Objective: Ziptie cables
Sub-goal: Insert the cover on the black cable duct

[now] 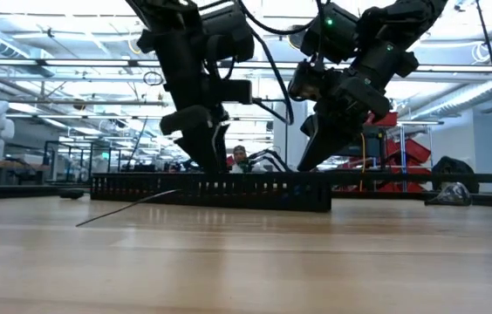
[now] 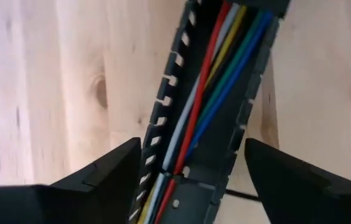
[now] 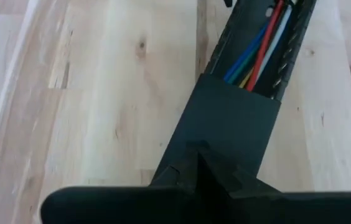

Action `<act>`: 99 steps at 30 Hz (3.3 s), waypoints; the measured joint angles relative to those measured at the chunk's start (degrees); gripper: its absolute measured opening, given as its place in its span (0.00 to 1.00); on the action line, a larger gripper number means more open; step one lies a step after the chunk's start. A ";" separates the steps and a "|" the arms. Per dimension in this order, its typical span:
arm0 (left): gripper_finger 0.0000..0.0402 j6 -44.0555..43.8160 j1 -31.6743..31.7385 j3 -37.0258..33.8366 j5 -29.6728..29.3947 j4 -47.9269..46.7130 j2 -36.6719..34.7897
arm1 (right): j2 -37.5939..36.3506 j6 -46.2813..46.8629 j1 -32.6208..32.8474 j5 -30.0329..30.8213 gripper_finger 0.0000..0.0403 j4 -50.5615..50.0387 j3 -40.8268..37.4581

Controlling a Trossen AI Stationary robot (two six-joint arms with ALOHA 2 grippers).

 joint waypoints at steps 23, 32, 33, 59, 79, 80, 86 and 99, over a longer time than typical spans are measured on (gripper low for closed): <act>0.73 5.17 9.46 -0.03 14.15 -0.29 8.48 | -0.09 -3.16 -0.60 -2.19 0.00 -2.84 0.39; 0.64 -2.11 4.68 -0.08 11.79 1.22 8.61 | -0.01 -4.52 -3.27 -5.32 0.00 -0.05 0.23; 0.63 -2.52 4.18 -0.08 11.18 1.32 8.61 | 0.05 -4.50 -3.46 -5.95 0.00 0.61 0.16; 0.63 -8.62 1.47 0.07 11.14 4.66 8.74 | -3.85 -0.15 -2.40 3.34 0.00 -22.39 6.97; 0.63 -8.99 1.51 -0.09 10.86 4.77 8.74 | 2.12 -5.02 -2.22 4.89 0.00 -7.31 9.18; 0.63 -9.38 1.52 0.02 10.86 4.96 8.74 | 1.82 -5.39 -2.03 5.80 0.00 -7.95 9.92; 0.63 -10.73 2.31 -1.39 10.79 5.43 8.70 | -0.62 -4.91 -0.71 8.09 0.00 -19.66 15.08; 0.62 -12.24 2.54 -2.44 10.26 3.78 8.61 | 4.04 -2.85 -0.37 3.64 0.00 -18.29 11.35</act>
